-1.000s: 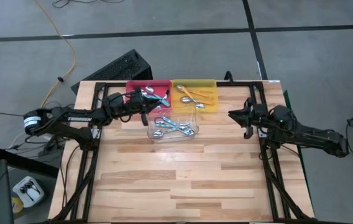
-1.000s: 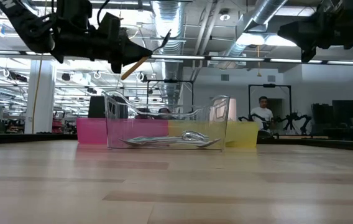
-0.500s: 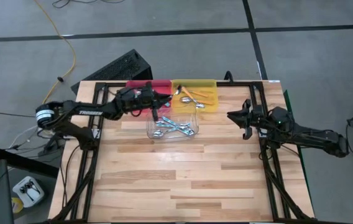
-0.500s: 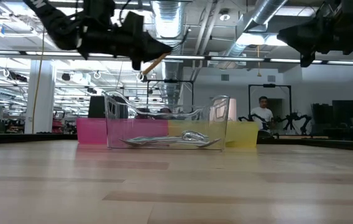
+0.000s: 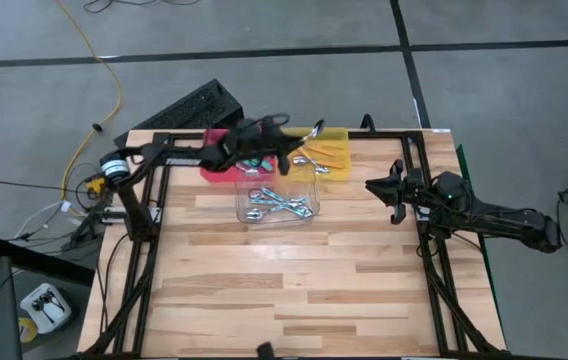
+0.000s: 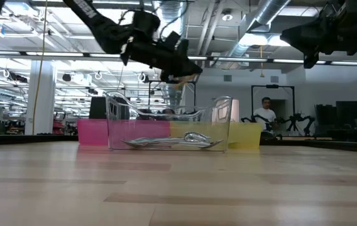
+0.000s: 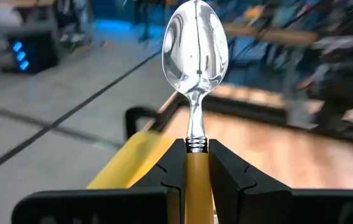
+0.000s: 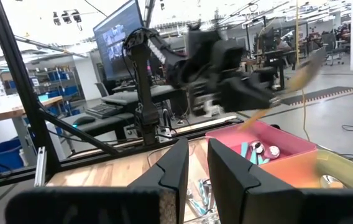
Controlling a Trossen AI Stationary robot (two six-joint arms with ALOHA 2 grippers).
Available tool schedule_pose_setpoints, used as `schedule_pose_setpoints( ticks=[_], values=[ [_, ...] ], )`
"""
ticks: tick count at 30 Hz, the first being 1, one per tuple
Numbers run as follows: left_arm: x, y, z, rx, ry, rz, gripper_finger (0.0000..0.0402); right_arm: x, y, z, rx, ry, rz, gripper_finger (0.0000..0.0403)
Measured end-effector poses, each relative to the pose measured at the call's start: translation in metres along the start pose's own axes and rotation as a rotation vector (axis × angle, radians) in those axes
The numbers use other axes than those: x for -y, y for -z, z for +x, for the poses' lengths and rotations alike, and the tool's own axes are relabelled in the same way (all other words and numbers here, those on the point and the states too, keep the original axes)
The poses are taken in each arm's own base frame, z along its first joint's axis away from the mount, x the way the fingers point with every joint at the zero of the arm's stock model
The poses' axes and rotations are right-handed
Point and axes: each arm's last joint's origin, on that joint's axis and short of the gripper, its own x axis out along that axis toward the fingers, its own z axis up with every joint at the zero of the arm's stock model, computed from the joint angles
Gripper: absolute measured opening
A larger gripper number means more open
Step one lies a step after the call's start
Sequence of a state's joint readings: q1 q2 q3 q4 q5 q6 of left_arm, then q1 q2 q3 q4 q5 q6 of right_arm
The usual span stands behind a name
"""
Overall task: Sort silverware by color (type)
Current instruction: Put the yellow spoon into the yellow bin, then return to Home Position
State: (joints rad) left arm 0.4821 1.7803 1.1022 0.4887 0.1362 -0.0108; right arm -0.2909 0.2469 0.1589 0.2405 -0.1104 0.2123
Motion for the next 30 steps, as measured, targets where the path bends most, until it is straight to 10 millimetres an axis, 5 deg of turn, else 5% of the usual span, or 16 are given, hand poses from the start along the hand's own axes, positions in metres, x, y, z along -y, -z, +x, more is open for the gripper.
schedule_pose_setpoints(
  ticks=[10, 25, 30],
  values=[
    [-0.02, 0.025, 0.054, -0.299, -0.101, 0.12, 0.0031, -0.006, 0.001, 0.0, -0.01, -0.05, 0.008, 0.0087],
    [-0.031, 0.036, 0.057, -0.353, -0.112, 0.096, 0.0171, -0.01, 0.002, 0.0, -0.018, -0.088, 0.019, 0.0087],
    [-0.028, 0.033, 0.053, -0.365, -0.072, 0.091, 0.0191, -0.01, 0.002, 0.0, -0.017, -0.088, 0.015, 0.0087]
  ],
)
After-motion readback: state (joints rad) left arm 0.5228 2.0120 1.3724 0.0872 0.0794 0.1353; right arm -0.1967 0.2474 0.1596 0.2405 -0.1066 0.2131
